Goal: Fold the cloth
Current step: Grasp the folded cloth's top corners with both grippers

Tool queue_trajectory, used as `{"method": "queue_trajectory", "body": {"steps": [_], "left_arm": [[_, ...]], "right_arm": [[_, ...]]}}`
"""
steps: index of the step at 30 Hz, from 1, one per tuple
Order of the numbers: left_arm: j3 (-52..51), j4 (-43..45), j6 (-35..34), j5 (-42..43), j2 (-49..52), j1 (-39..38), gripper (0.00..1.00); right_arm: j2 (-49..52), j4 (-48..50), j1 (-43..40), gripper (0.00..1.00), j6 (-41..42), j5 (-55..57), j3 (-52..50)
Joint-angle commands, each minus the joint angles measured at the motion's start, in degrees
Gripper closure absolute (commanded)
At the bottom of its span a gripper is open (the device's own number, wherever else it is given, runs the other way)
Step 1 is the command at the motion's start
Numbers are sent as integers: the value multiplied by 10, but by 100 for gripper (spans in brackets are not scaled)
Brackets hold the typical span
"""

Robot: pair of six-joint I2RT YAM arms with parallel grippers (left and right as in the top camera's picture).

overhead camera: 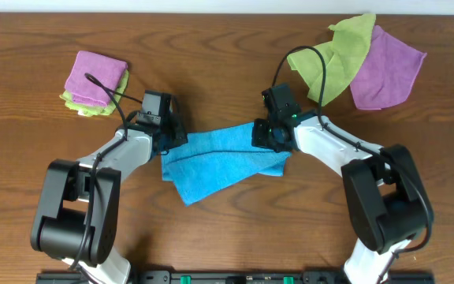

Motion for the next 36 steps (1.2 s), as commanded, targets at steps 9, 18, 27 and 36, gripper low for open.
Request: {"method": "queue_trajectory", "body": {"steps": [9,18,27,36], "left_arm": [[95,-99,34,21,-28,5,94],[160,-199,39,20,-36,2,95],[141,-224,27,17,-11,-33,94],[129,-254,-12,7,18,-35,94]], "right_arm": [[34,-47,-23,98,126,109,-19],[34,-46,-54,99,232,108,-19],[34,-40,-55,98,256,91,-19],[34,-46,-55,99,220,89,-19]]}}
